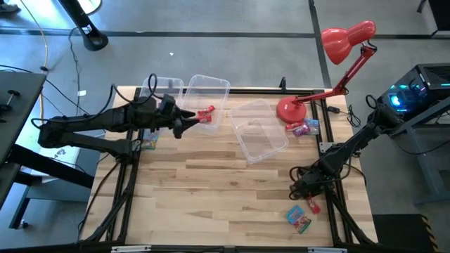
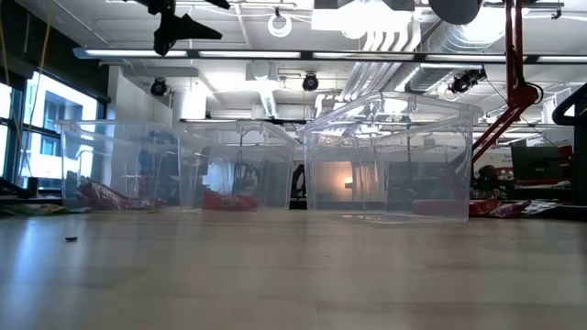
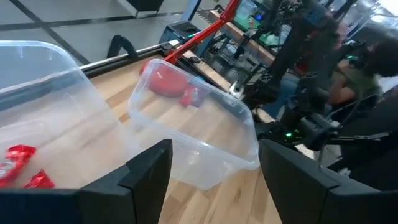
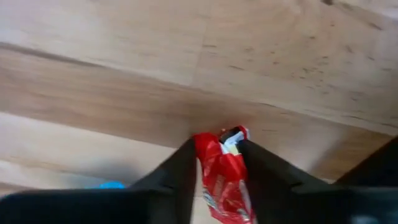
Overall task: Sort candy
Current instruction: Put the red candy bag into the center transparent bin
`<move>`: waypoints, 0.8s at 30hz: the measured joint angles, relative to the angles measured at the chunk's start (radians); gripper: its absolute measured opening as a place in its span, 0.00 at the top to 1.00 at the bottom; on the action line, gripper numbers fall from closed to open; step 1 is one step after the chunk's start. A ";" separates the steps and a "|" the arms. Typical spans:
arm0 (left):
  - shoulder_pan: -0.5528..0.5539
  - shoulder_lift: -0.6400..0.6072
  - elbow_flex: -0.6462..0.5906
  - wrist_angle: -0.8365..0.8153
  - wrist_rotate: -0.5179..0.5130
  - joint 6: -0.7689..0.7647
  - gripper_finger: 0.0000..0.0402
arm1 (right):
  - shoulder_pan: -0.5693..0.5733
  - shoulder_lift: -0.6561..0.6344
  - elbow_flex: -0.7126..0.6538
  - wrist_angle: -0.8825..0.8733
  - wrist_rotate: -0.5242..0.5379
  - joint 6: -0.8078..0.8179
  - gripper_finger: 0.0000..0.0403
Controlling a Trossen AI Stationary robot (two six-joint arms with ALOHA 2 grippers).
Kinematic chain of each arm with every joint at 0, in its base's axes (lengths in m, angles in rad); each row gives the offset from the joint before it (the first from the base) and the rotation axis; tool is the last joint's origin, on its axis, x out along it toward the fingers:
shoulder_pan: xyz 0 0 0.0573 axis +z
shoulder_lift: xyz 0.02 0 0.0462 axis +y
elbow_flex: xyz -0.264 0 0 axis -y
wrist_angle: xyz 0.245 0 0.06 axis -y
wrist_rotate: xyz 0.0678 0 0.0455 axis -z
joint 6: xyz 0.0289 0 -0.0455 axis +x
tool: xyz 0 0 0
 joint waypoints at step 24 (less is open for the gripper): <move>-0.001 -0.213 0.001 0.657 0.191 0.065 0.42 | -0.356 0.001 0.713 0.165 0.634 -1.218 0.96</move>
